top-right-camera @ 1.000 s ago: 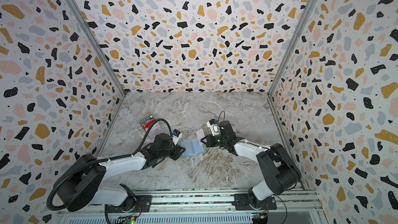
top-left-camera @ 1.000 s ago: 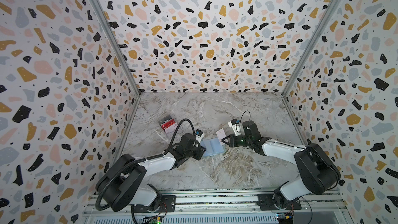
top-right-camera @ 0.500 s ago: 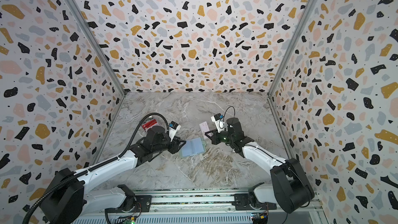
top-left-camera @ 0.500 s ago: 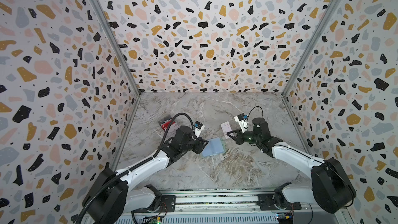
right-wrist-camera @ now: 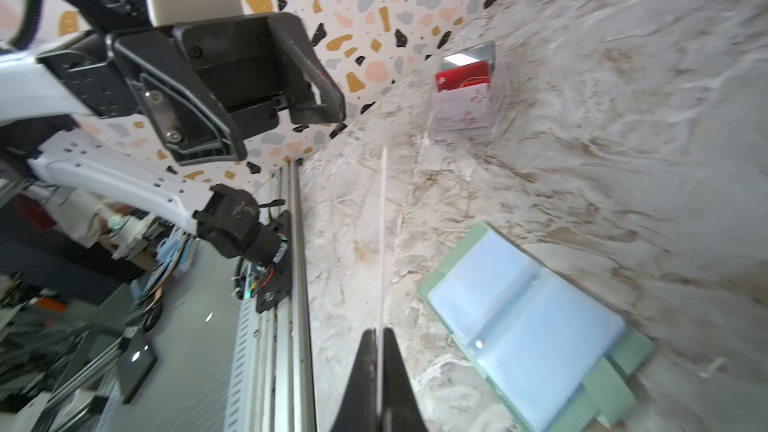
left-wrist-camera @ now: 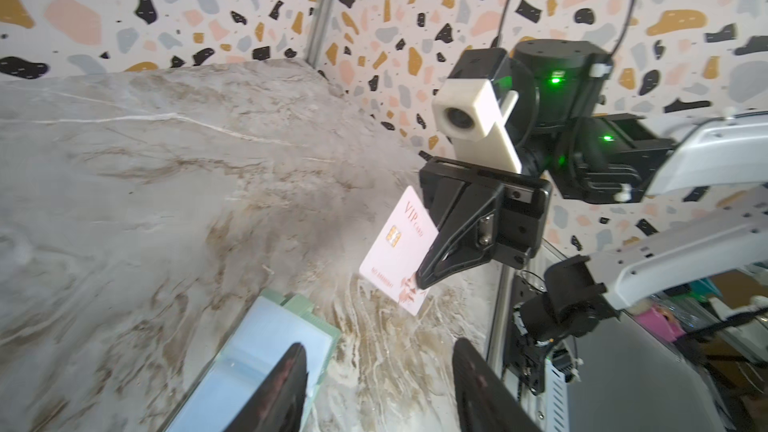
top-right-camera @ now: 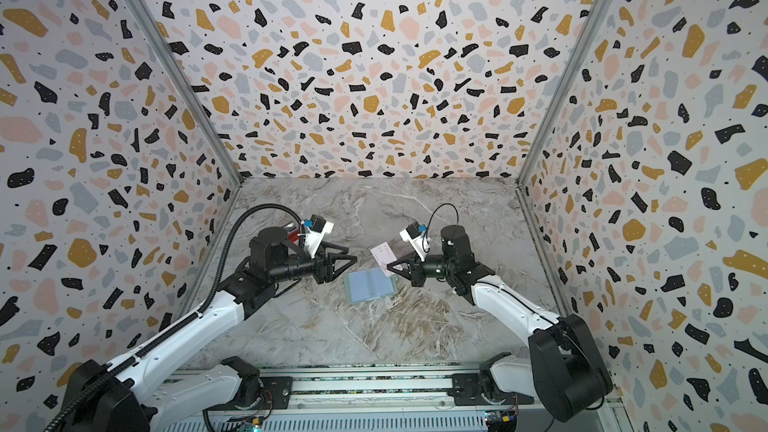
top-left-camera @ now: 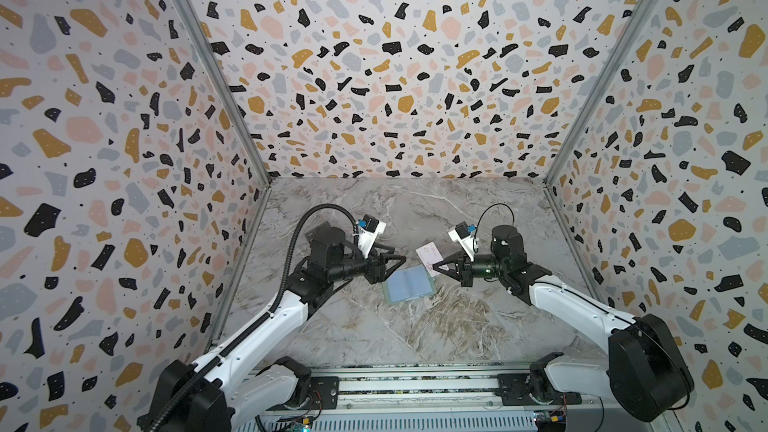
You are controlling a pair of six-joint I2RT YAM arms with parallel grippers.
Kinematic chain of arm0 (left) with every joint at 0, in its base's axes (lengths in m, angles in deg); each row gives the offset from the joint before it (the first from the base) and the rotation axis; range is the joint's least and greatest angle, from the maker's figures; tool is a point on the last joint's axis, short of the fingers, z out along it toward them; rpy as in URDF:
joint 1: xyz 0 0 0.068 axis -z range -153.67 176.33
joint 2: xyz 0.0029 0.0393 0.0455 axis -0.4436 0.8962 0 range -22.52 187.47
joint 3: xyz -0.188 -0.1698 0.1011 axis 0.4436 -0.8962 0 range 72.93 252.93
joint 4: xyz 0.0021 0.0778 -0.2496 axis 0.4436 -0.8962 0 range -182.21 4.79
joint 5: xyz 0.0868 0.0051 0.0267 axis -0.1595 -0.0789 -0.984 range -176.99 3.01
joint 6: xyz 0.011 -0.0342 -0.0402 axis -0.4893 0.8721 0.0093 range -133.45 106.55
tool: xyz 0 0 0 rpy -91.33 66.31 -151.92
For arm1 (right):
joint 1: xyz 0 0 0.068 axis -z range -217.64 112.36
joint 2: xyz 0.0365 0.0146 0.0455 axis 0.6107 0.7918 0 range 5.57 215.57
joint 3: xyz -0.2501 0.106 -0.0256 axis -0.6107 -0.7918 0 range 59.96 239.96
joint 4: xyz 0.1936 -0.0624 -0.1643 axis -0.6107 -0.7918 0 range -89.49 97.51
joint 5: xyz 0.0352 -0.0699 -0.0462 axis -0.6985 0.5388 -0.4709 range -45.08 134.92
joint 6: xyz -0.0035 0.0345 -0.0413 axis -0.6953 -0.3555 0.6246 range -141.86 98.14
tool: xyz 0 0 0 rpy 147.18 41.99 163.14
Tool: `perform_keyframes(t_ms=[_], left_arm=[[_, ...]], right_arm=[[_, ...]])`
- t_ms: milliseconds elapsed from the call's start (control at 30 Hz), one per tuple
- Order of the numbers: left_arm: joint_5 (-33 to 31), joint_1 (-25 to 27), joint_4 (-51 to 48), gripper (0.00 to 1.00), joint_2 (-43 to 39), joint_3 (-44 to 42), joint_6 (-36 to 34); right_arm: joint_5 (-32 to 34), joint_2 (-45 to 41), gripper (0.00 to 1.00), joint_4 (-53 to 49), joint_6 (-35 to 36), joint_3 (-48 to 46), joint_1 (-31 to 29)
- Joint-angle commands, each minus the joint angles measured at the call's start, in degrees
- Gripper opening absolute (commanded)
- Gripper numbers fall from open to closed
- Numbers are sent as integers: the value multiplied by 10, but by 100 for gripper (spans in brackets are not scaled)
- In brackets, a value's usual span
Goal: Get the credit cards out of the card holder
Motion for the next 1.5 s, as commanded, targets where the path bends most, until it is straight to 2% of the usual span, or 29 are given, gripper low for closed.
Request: perform_keyframes(t_ms=[0, 267, 600, 867, 1467], left_arm=[[69, -3, 27, 58, -5, 28, 7], [134, -3, 21, 54, 17, 60, 18], [170, -3, 2, 46, 15, 66, 15], [174, 0, -1, 36, 21, 67, 14], [178, 8, -17, 4, 44, 77, 3]], right_arm=[[-88, -3, 0, 0, 20, 35, -5], [-103, 5, 0, -73, 72, 86, -36], [-102, 21, 0, -84, 82, 111, -57], [-96, 36, 0, -84, 80, 117, -63], [-69, 41, 0, -94, 84, 117, -67]])
